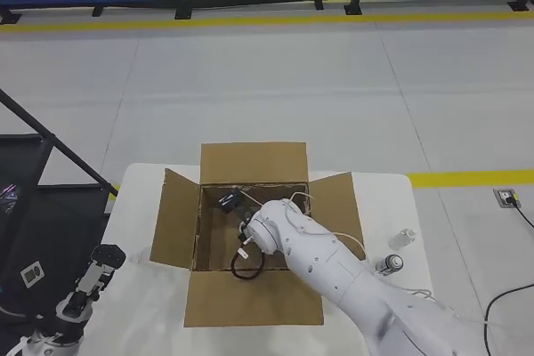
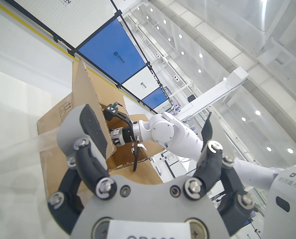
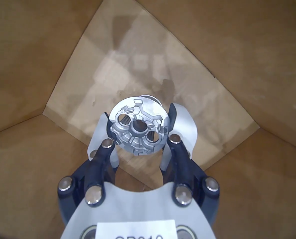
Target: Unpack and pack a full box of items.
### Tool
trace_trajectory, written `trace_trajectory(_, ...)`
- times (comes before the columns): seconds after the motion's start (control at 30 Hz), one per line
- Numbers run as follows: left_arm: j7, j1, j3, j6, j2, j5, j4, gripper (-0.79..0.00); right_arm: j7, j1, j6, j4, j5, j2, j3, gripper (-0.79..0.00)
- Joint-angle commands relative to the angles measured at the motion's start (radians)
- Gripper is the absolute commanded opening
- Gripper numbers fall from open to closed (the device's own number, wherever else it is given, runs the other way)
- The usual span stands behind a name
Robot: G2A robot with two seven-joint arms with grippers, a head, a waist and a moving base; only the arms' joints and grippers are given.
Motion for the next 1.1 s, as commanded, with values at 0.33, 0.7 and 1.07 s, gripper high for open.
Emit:
trace_trajectory(0.33, 0.000, 0.000, 0.000, 0.000, 0.000, 0.000, 0.000, 0.000, -0.078, 0.030, -0.004, 0.095, -0.018, -0.070, 0.014, 0.000)
trace_trajectory(0.7, 0.000, 0.000, 0.000, 0.000, 0.000, 0.000, 0.000, 0.000, -0.052, -0.059, 0.247, -0.346, -0.228, 0.036, 0.091, 0.000)
trace_trajectory(1.07, 0.000, 0.000, 0.000, 0.000, 0.000, 0.000, 0.000, 0.000, 0.347, -0.590, 0.419, -1.297, -0.933, 0.304, 0.459, 0.000)
